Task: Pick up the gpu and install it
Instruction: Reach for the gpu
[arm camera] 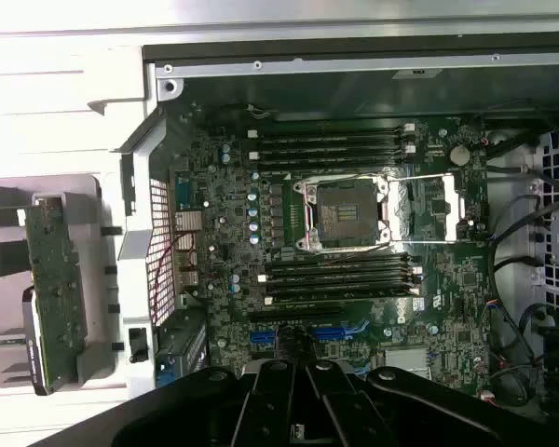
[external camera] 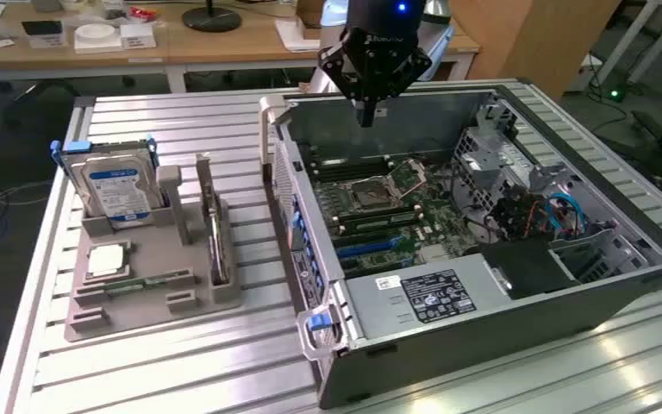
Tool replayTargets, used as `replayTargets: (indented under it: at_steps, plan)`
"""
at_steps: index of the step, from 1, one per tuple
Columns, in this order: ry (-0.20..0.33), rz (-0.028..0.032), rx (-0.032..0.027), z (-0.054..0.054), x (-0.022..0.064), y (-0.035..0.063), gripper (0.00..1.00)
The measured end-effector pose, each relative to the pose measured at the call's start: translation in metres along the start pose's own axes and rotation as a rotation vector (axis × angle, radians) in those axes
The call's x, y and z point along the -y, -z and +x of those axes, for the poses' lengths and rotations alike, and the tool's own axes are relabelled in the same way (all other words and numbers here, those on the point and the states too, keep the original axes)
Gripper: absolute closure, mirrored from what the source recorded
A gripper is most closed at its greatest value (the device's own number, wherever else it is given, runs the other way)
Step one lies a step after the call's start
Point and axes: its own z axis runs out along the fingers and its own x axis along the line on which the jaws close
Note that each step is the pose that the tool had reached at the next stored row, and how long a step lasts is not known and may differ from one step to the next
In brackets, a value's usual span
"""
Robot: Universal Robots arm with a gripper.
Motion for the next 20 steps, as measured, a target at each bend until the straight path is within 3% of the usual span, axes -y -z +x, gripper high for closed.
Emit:
replayTargets:
  at_steps: [5, 11, 20]
  plan:
    - [0.0, -0.0002, 0.0002, 0.001, 0.0, -0.0001, 0.9]
    - [0.0, 0.0, 0.0, 0.011, 0.0008, 0.0003, 0.9]
    - [0.0, 0.0, 0.0, 0.043, 0.0033, 0.0012, 0.9]
